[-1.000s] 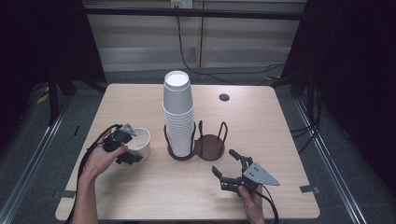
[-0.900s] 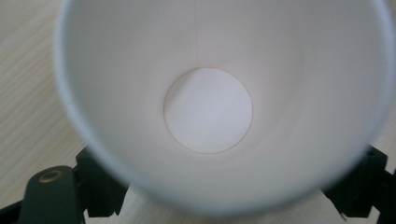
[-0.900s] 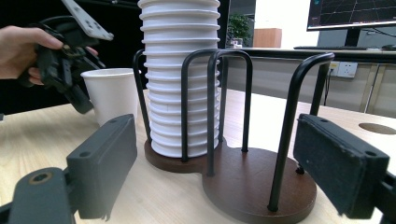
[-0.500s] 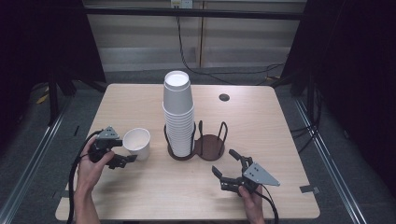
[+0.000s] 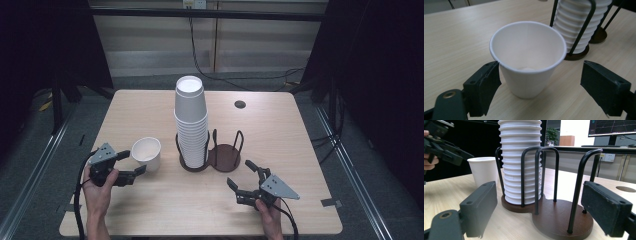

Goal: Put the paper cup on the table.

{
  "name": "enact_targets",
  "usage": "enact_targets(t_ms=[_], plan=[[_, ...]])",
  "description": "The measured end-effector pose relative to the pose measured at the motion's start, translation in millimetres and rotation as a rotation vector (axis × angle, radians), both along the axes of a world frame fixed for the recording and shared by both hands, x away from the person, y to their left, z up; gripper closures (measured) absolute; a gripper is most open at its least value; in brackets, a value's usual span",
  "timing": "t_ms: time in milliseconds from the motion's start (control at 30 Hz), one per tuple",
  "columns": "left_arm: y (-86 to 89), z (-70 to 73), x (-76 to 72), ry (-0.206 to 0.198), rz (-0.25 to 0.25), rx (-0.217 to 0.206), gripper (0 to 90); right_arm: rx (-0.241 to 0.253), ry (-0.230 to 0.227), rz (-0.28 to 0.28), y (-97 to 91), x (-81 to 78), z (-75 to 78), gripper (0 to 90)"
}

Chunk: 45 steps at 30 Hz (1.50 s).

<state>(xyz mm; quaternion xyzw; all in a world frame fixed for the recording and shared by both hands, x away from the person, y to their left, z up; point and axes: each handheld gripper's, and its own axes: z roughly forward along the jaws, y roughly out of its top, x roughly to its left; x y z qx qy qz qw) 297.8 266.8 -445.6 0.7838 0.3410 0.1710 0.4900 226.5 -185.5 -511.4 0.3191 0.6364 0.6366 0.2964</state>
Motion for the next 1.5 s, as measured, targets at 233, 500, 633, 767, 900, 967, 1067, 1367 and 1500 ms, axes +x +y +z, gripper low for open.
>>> enact_targets(t_ms=[233,500,633,767,900,967,1067,1367,1500], plan=[[-7.3,6.2,-19.5,-0.087,-0.028,-0.089,16.0,0.0,0.0,-0.001,0.0,0.0,0.0,13.0],[-26.5,2.9,-31.5,-0.116,-0.121,-0.145,15.9,0.001,0.0,-0.001,0.0,-0.1,0.0,13.0],[-40.5,-2.3,-38.2,-0.173,-0.12,-0.169,16.0,0.0,-0.001,-0.001,0.0,0.0,0.0,13.0],[-60.1,-9.8,-41.0,-0.191,-0.155,-0.193,17.7,-0.001,-0.001,-0.002,-0.1,-0.1,0.0,13.0],[-75.9,-14.8,-44.0,-0.217,-0.183,-0.223,17.7,-0.001,0.0,-0.003,0.0,-0.2,0.0,13.0],[-83.0,-18.4,-43.9,-0.212,-0.199,-0.207,17.6,-0.001,0.0,-0.003,0.0,-0.2,0.0,13.0],[-94.5,-26.0,-45.1,-0.2,-0.196,-0.186,17.1,0.0,0.0,-0.002,0.0,-0.3,0.0,13.0],[-114.2,-50.0,-48.1,-0.193,-0.208,-0.172,16.1,0.001,-0.004,-0.003,-0.1,-0.2,-0.1,13.0],[-119.1,-55.3,-48.4,-0.2,-0.223,-0.182,15.8,-0.001,-0.002,-0.001,-0.1,-0.2,0.0,13.0]])
